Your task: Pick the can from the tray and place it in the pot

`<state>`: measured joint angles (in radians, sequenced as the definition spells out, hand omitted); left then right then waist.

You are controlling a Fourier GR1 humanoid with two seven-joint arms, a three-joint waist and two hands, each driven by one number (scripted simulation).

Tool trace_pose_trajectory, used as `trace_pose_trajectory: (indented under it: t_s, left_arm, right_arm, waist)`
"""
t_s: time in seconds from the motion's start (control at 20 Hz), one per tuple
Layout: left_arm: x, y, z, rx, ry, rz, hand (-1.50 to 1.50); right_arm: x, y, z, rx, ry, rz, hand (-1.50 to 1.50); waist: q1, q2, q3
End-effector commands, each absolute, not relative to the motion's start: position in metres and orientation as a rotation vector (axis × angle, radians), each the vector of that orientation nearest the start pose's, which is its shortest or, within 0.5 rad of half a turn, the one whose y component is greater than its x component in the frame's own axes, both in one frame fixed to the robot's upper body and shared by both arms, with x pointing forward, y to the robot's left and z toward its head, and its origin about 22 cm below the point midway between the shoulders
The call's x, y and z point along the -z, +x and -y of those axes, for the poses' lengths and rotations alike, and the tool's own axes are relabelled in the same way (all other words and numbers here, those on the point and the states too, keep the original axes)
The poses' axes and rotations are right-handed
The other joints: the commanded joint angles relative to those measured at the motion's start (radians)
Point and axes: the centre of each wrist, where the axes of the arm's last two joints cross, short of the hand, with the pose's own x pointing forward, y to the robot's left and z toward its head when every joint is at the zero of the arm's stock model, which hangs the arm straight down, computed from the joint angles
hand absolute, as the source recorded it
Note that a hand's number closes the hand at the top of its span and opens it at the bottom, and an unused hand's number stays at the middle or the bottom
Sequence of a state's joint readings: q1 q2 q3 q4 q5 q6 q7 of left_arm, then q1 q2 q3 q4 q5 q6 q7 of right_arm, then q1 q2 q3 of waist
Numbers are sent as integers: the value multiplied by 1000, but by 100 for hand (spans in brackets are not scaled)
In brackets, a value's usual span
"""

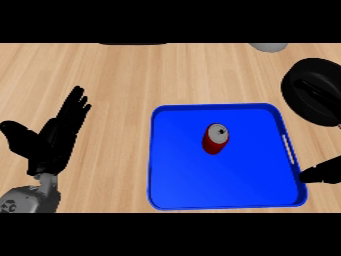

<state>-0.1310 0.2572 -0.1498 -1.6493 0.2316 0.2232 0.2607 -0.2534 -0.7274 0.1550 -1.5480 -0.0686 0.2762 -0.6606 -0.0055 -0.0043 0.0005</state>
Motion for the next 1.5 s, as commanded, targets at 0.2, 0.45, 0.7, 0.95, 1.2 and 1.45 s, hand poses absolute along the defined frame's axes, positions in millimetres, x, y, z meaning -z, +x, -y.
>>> trace_pose_trajectory:
  t_s: [0.2, 0.45, 0.7, 0.95, 1.2, 1.45]
  left_arm:
    - [-70, 262, -229, 21, 30, 1475, 0]
    - [-51, 267, -223, 29, 17, 1468, 0]
    - [-62, 265, -228, 23, 17, 1474, 0]
    - [-67, 257, -226, 1, -5, 1486, 0]
    - [-59, 258, -240, 16, 18, 1471, 0]
    - [-65, 265, -236, 16, 0, 1493, 0]
  right_arm:
    - [-197, 287, 330, -1351, -72, 1923, -150]
    - [-195, 285, 324, -1429, -107, 1739, -150]
    - [-185, 293, 300, -1425, -136, 1659, -150]
    - [-176, 295, 275, -1455, -182, 1591, -150]
    - [-144, 286, 269, -1539, -219, 1492, -150]
    - [-129, 289, 247, -1490, -259, 1503, -150]
  waist:
    - [6, 1, -1]
    - [1, 4, -1]
    - [11, 5, -1]
    - [13, 4, -1]
    - [9, 4, -1]
    - [8, 4, -1]
